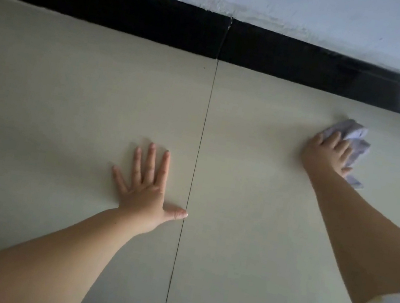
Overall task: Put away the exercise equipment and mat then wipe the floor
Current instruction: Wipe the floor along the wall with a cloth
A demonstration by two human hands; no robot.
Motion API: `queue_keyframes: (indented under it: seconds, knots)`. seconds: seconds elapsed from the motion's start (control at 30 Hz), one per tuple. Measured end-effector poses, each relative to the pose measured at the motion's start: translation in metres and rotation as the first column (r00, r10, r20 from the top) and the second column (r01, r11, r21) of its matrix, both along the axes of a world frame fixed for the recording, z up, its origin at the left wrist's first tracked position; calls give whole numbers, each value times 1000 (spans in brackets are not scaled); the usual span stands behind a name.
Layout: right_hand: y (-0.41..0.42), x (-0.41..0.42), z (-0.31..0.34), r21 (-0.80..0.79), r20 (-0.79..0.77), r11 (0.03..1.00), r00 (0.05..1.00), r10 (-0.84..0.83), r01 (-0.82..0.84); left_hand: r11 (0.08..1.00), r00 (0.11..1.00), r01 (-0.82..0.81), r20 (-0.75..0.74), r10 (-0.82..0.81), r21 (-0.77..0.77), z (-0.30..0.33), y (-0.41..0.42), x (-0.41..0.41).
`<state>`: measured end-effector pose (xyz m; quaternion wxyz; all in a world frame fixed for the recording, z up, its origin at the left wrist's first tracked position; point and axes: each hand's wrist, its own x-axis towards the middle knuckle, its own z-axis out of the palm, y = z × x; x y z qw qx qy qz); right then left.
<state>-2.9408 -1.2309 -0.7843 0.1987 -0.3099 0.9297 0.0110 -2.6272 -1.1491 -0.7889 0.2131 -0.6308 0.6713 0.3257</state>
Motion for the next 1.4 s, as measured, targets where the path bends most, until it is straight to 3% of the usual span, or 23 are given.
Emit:
queue_keyframes:
  seconds: [0.03,0.1,0.13,0.2,0.27,0.3,0.33,0.4,0.5,0.57,0.63,0.7,0.73,0.8,0.9,1.0,1.07,1.13,1.2,1.3,1.33,1.4]
  knots:
    - [-3,21,-2,3,-9,999,999,49,-49,1000,1000,1,4,-1,1,0,0,0]
    - [-1,80,-9,-36,-5,946,947,321,-321,1000,1000,4,13,-4,1,1,0,-1]
    - [3,113,-13,-73,1,868,870,492,-491,1000,1000,1,17,0,-5,1,0,-1]
    - [14,167,-14,-106,13,618,620,784,-779,999,1000,-18,23,18,-29,0,2,-2]
    - [14,172,-12,-90,20,390,390,921,-916,998,999,-28,30,29,-56,-3,2,-3]
    - [9,156,-12,-79,13,328,328,945,-942,998,999,-26,31,28,-62,-4,1,-3]
    - [4,134,-13,-70,-4,328,329,944,-942,998,999,-22,32,24,-62,-4,0,-3]
    - [-2,77,-15,-84,-14,532,535,845,-843,999,999,-9,33,10,-54,-4,-1,-1]
    - [8,-22,-9,-62,-20,876,878,478,-478,999,999,4,39,-2,-34,-4,-2,1]
    - [27,-74,-1,-16,7,983,984,180,-180,1000,999,3,39,-2,-30,-4,-2,1]
    - [39,-93,-3,7,5,998,998,-60,60,999,999,-1,35,2,-35,-4,-1,0]
    - [43,-68,-12,-25,-53,991,990,-130,129,999,999,-6,37,8,-47,-4,0,0]
    - [44,-44,-16,-57,-85,996,993,-79,74,999,999,-9,37,11,-52,-4,0,-1]
    - [56,27,-23,-117,-90,971,976,200,-210,998,999,-19,32,21,-60,-4,0,0]
    - [89,145,-19,-157,70,747,747,661,-646,996,999,-18,32,21,-88,-3,2,0]
    - [102,168,-9,-167,146,604,587,797,-779,991,999,-21,39,26,-129,-5,3,0]
    - [103,129,-12,-143,102,585,576,811,-798,990,999,-17,30,21,-137,-6,3,2]
    - [118,66,-13,-117,47,761,762,646,-638,992,1000,-2,30,6,-130,-4,2,4]
    - [144,-5,-9,-80,-3,943,946,324,-323,987,999,23,36,-17,-161,0,3,4]
    - [178,-59,1,36,57,996,995,-78,76,944,988,155,46,-148,-291,9,21,-2]
    - [182,-52,1,44,58,992,991,-122,120,927,979,202,42,-199,-315,9,32,-4]
    - [184,-8,-5,-7,19,999,999,-35,35,922,969,242,29,-245,-302,7,53,-6]
